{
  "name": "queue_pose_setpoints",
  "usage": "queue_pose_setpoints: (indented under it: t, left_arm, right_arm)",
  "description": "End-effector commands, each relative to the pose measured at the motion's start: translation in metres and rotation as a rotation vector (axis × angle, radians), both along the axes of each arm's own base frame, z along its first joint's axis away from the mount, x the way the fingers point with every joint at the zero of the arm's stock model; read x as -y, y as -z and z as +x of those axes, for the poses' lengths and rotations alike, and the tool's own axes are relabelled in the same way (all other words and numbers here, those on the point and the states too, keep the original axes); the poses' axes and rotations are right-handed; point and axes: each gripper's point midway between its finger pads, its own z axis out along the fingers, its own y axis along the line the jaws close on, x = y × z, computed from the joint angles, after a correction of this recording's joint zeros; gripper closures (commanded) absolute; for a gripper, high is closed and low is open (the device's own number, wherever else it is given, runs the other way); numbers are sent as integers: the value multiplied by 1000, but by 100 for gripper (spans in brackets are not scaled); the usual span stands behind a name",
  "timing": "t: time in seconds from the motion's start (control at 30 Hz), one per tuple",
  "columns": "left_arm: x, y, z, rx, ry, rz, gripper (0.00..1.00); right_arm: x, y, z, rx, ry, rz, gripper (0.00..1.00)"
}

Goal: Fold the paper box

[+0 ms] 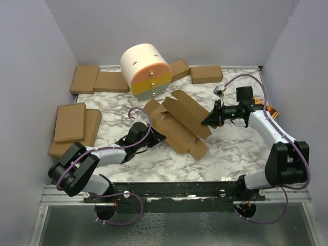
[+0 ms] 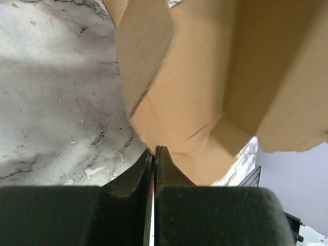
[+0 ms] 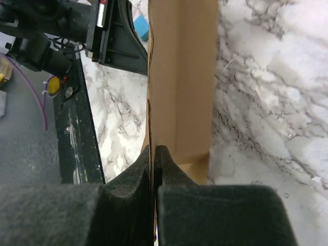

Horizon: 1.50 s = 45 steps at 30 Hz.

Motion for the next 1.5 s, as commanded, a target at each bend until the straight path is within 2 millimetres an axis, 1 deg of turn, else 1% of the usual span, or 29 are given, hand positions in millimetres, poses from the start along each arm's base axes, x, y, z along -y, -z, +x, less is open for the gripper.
queue_pose_setpoints:
  t: [0.0,0.1,0.23,0.43,0.5,0.63,0.73,0.8,0.9,0.93,1.0,1.07,1.23,1.37,1.47]
  left_arm:
    - [1,-4,11,8,-31,29,100]
    - [2,-3,11,6,-29,32,100]
    - [2,1,12,-4,-28,41,100]
    - [2,15,11,-63,-30,78,100]
    - [2,18,11,-70,-30,89,100]
    - [-4,23,11,-93,-56,125,100]
    - [-9,25,10,-97,-64,149,100]
    - [-14,28,9,-101,-76,168,100]
    - [-20,30,7,-98,-84,190,100]
    - [-21,30,6,-98,-82,195,100]
    - [-21,30,7,-93,-75,206,100]
    - [-20,30,7,-91,-65,214,100]
    - [-18,31,6,-89,-49,215,100]
    - [-20,30,5,-84,-51,216,100]
    - [-20,28,6,-78,-50,218,100]
  right_arm:
    - [-7,26,-10,-123,-40,43,99]
    - [-7,37,-8,-150,-31,31,99]
    - [-7,43,-2,-162,-5,7,99]
    - [-18,38,-15,-260,-82,129,99]
    - [-20,39,-18,-288,-98,150,99]
    - [-20,49,-17,-320,-89,141,99]
    - [-19,46,-15,-321,-91,152,99]
    - [-15,48,-7,-278,-60,101,99]
    - [-2,57,11,-179,46,-34,99]
    - [2,59,18,-138,81,-73,97]
    - [9,59,26,-85,125,-118,89]
    - [9,55,28,-65,127,-120,85]
    - [11,59,34,-65,136,-138,78]
    - [18,62,47,-18,183,-184,74]
    - [18,60,52,-3,191,-185,73]
